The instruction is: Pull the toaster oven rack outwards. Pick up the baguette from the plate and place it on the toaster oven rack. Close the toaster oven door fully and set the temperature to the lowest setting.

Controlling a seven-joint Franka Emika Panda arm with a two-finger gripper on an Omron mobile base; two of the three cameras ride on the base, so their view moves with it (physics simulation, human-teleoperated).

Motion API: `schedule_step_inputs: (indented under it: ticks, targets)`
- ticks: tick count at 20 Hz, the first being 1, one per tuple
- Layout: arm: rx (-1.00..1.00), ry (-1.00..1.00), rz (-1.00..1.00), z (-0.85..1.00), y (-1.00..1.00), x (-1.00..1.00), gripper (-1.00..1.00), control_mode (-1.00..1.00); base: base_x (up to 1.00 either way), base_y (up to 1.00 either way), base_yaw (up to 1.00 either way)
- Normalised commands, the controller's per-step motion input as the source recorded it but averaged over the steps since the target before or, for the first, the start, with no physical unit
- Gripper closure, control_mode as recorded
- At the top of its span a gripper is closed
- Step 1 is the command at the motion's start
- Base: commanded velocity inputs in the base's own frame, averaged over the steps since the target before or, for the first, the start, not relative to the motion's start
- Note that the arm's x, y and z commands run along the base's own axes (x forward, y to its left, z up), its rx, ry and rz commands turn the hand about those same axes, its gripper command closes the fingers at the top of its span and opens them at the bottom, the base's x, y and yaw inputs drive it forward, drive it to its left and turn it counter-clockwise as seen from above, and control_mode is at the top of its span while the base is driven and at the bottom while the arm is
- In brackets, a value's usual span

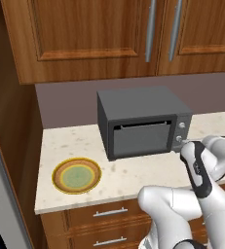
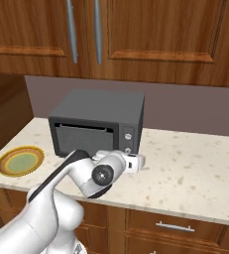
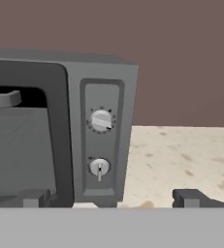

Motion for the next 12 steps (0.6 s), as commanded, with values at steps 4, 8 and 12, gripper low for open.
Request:
schedule_step_inputs:
  ticks: [4, 8, 12]
  targets:
    - [0.00, 0.00, 0.00, -0.23, 0.10, 0.17, -1.00, -1.00, 0.00, 0.00, 0.00]
    - [0.00, -0.01, 0.00, -0.14, 0.04, 0.16, -1.00, -1.00, 0.00, 0.00, 0.00]
    - [0.00, -0.02, 0.00, -0.03, 0.02, 0.09, -1.00, -1.00, 0.00, 0.00, 0.00]
